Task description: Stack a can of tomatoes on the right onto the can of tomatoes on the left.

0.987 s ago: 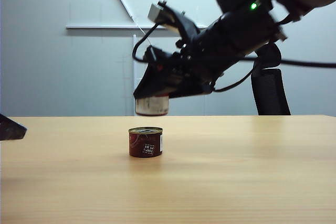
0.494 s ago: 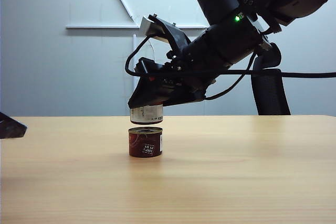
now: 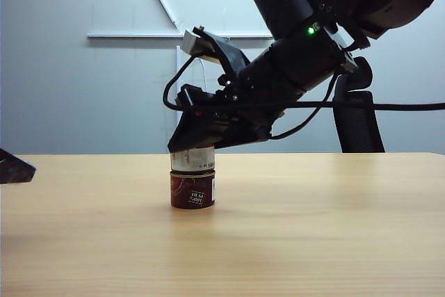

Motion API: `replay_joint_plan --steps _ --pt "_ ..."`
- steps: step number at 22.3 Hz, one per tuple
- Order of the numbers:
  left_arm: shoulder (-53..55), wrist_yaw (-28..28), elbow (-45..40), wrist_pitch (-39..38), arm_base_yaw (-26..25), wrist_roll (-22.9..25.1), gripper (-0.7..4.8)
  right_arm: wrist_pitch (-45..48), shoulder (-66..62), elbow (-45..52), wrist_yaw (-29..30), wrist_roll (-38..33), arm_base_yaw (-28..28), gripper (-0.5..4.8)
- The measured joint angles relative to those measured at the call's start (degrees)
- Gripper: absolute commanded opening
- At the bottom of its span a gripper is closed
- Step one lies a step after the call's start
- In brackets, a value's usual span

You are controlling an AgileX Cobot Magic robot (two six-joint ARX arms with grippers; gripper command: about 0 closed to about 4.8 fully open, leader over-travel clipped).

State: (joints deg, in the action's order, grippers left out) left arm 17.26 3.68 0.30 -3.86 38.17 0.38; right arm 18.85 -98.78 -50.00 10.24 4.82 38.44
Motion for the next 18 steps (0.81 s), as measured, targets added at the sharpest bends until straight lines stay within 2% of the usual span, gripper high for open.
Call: replay_joint_plan --steps 10,13,16,18 --pt "0.0 0.0 0.0 0.0 0.0 0.0 -0.04 -0.5 -0.2 0.0 -0.1 0.0 0.1 1.9" --pt "0.0 0.0 0.0 0.0 0.0 0.0 -0.04 -0.5 -0.2 0.0 -0.1 0.0 0.1 2.3" --pt "0.0 0.0 0.0 0.0 0.0 0.0 -0.04 -0.5 -0.2 0.0 -0.1 0.0 0.1 2.46" --pt "0.0 0.0 0.0 0.0 0.0 0.0 -0.04 -0.5 -0.2 0.0 -0.1 0.0 0.1 3.22"
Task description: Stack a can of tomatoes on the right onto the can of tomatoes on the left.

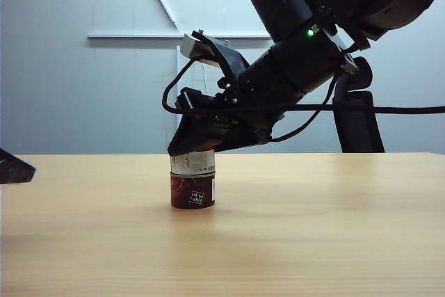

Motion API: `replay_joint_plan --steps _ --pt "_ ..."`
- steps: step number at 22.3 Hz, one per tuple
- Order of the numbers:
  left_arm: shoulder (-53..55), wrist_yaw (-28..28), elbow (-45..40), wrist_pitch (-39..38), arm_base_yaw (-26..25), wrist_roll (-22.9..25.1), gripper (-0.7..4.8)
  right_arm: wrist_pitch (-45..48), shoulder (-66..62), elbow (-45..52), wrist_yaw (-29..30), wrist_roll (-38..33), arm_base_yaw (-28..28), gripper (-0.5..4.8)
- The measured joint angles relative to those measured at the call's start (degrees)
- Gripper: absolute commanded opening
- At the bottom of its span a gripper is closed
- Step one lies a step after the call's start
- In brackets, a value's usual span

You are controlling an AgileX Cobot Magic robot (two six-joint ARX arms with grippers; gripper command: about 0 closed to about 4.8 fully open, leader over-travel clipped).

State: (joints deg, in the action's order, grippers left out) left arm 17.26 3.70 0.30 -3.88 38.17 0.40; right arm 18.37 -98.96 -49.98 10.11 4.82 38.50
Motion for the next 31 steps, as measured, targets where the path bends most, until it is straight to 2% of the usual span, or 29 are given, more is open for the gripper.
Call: replay_joint_plan --steps 6,9,11,20,25,31 --pt "0.0 0.0 0.0 0.0 0.0 0.0 -0.04 -0.9 0.0 0.0 0.0 0.0 0.0 3.52" --pt "0.0 0.0 0.0 0.0 0.0 0.0 -0.04 -1.4 0.0 0.0 0.0 0.1 0.0 4.49" --pt "0.0 0.0 0.0 0.0 0.0 0.0 -0.04 -1.4 0.0 0.0 0.0 -0.1 0.0 4.79" --pt "0.0 0.0 0.0 0.0 0.0 0.0 -0.04 -1.1 0.4 0.0 0.0 -0.9 0.0 4.79" --pt "0.0 0.0 0.0 0.0 -0.1 0.0 -0.04 3.7 2.9 0.0 -0.9 -2.3 0.0 4.79" --pt "-1.0 0.2 0.0 -0.1 -9.8 0.0 -0.04 5.7 13.0 0.1 -1.1 -7.7 0.0 4.79"
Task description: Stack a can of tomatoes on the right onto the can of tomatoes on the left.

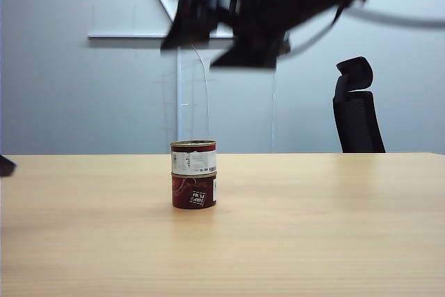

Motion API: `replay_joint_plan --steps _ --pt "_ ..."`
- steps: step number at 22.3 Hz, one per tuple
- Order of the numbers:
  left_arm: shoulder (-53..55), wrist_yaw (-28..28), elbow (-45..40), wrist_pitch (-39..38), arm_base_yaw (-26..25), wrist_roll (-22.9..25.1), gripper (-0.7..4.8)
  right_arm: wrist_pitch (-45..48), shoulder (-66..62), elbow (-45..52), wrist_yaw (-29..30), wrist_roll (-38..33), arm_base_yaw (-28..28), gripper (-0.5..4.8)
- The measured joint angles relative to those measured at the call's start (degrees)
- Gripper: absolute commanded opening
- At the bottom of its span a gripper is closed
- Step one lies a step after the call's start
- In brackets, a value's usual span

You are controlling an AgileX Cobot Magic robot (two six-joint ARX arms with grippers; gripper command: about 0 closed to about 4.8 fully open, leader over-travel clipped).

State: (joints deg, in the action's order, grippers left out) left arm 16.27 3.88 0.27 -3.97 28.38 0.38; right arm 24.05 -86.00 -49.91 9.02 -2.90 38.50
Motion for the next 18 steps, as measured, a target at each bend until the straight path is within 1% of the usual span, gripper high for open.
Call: replay_joint_plan --steps 2,3,4,5,6,7,8,9,12,16,18 --pt "-1.3 -0.2 0.0 0.0 -2.5 0.0 -0.04 0.1 4.0 -0.1 0.0 -1.1 0.0 4.79" --pt "-2.3 0.0 0.0 0.0 -4.2 0.0 -0.04 -0.1 6.2 -0.1 0.0 -1.4 0.0 4.28" --pt "-3.1 0.0 0.0 0.0 -5.5 0.0 -0.04 -0.7 8.1 -0.1 -0.2 -1.4 -0.1 3.33" --pt "-4.0 0.0 0.0 0.1 -7.1 0.0 -0.04 -1.6 10.0 -0.1 -0.7 -1.5 -0.1 2.18" --pt "-4.7 -0.1 0.0 0.1 -8.3 0.0 -0.04 -3.0 12.4 -0.1 -1.4 -1.7 0.0 0.57" --pt "-5.4 -0.2 0.0 0.1 -9.5 0.0 -0.04 -4.5 14.6 -0.1 -1.7 -1.6 -0.1 -0.2" --pt "-5.8 -0.2 0.0 0.1 -10.2 0.0 -0.04 -5.6 16.3 -0.1 -2.2 -1.6 -0.1 -0.1" --pt "-6.4 -0.2 0.0 0.1 -11.6 0.0 -0.04 -9.5 19.9 -0.2 -3.0 -0.9 -0.1 -0.09" --pt "-7.5 -0.1 0.0 0.1 -14.2 0.0 -0.04 -18.0 25.0 -0.1 -5.0 0.0 -0.1 -0.09" --pt "-9.0 0.0 0.0 -0.2 -17.2 0.0 -0.04 -29.2 29.8 -0.1 -7.7 0.2 -0.1 -0.09" --pt "-10.3 0.0 0.0 -0.2 -19.6 0.0 -0.04 -34.7 32.6 0.7 -9.2 0.2 0.0 -0.09"
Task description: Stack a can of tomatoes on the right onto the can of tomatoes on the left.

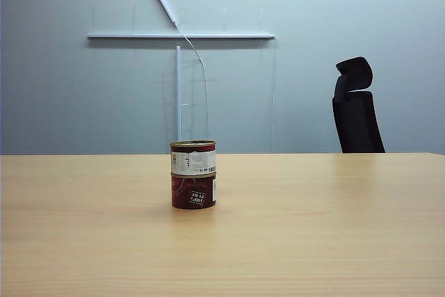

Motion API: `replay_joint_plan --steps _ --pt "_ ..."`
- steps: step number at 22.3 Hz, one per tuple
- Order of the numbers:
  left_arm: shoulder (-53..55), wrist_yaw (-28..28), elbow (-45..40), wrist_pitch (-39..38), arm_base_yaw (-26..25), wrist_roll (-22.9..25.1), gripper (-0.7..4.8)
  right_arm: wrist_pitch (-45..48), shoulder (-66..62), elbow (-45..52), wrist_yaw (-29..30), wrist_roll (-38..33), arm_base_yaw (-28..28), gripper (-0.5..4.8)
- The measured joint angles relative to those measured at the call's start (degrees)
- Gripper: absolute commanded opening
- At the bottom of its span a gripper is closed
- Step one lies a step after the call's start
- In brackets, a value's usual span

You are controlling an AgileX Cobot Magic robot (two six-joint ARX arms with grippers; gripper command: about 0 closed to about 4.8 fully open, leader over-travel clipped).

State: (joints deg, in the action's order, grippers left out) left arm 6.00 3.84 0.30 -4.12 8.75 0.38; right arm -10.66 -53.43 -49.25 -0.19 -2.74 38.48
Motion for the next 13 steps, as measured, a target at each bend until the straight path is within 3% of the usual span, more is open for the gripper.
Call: replay_joint_plan --steps 4,13 --pt "-4.7 -0.1 0.0 0.0 -6.5 0.0 -0.04 -9.1 10.2 5.5 -3.3 -1.6 0.1 -0.09" --pt "-5.7 -0.1 0.0 0.0 -9.2 0.0 -0.04 -11.8 22.9 14.3 -12.8 -5.3 0.1 -0.09"
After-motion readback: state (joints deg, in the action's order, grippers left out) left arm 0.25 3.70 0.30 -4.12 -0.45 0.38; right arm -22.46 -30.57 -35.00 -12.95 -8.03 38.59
